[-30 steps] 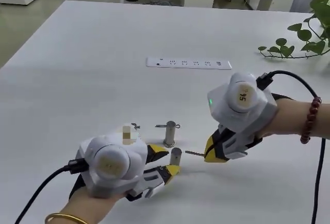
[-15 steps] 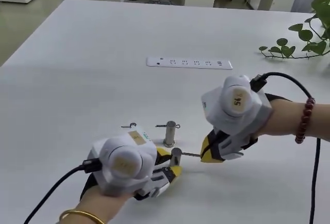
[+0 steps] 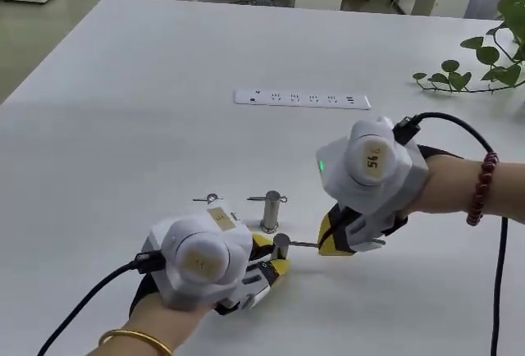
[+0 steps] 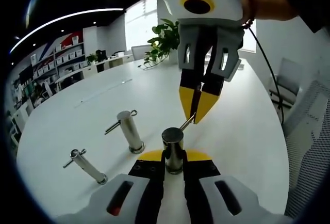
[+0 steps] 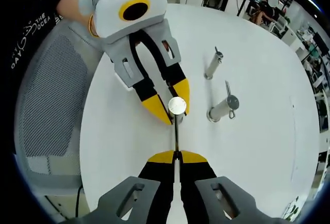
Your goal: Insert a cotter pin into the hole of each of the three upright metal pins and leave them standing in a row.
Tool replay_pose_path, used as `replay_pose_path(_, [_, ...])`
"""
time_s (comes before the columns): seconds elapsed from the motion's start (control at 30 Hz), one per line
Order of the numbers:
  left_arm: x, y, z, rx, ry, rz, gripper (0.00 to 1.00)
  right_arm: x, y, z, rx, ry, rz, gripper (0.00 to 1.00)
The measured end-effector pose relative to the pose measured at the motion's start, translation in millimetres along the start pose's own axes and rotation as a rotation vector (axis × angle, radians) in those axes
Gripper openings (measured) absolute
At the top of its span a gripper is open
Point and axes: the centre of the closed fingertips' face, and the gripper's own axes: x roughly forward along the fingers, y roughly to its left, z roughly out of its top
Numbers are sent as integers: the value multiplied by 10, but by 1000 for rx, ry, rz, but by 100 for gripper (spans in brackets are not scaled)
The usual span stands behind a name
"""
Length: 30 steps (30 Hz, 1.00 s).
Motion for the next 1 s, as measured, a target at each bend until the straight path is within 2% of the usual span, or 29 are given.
replay_pose_path(0.23, [2,3,-1,-21,-5,2,10,-4,18,5,18,5,4,0])
replay_pose_path(0.53, [2,0,-1,-15,1,5,10,15,21,28,35,23,8,0])
replay_pose_path(1.0, [9,7,1,-12,-3,10,10,-55,25,67,59,8,-4,0])
